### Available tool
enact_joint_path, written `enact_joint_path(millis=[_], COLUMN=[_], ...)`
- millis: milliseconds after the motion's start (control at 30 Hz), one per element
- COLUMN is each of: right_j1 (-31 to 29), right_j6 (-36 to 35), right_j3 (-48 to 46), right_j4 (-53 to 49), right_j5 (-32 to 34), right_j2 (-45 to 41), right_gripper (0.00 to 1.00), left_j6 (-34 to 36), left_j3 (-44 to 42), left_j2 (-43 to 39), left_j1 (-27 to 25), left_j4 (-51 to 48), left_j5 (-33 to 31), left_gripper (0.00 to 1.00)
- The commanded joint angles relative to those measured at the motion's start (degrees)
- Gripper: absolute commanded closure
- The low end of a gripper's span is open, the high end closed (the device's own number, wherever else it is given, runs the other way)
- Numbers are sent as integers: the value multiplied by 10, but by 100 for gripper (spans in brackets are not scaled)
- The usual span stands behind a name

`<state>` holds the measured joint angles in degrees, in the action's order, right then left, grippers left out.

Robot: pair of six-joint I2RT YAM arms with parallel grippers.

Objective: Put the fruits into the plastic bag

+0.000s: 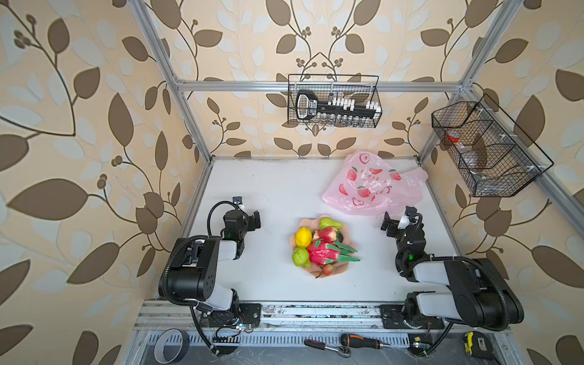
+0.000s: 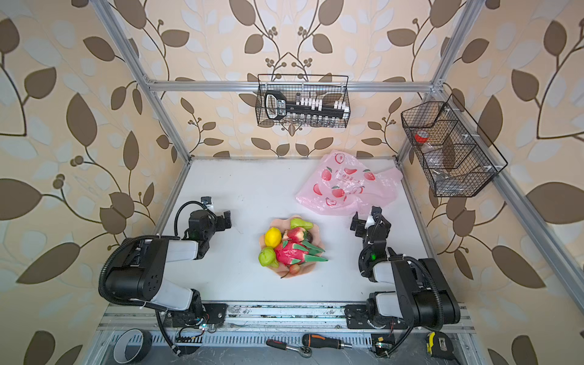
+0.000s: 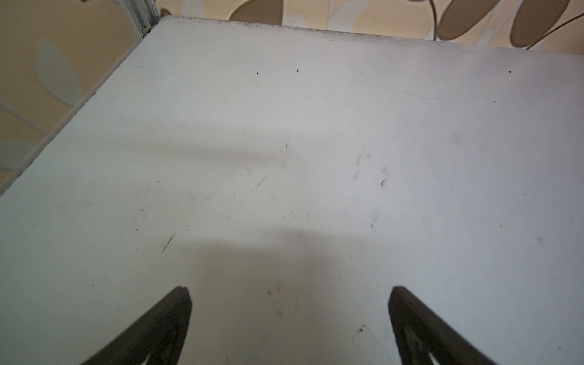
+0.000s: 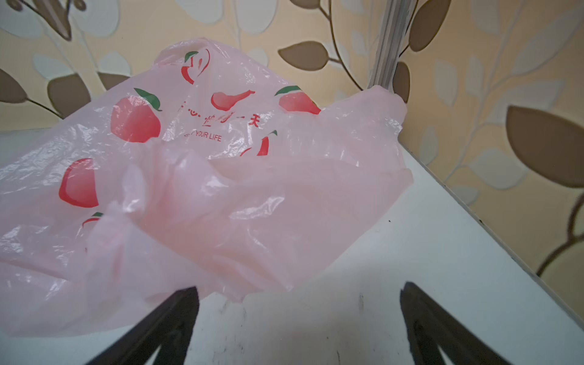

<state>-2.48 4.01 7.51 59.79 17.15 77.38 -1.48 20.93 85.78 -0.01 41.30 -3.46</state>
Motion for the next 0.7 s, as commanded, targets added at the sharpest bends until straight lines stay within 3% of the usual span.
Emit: enact_joint_path(millis=[0,533,667], right_j1=[0,3,-4], right_j6=[-8,-7,3], right_j3=[9,10,-2], right_j4=[18,16,13], right_j5=[-5,-14,25], right_j2=[-4,-5,-34], right_gripper=[0,0,0], left_j6=[-2,-2,-1], left_j3=[10,13,9], left_j2=[-4,-1,-9], left_j1=[-1,-1,-1], left_j4=[11,7,13], left_j5=[-6,-6,-4], left_gripper=[1,1,1])
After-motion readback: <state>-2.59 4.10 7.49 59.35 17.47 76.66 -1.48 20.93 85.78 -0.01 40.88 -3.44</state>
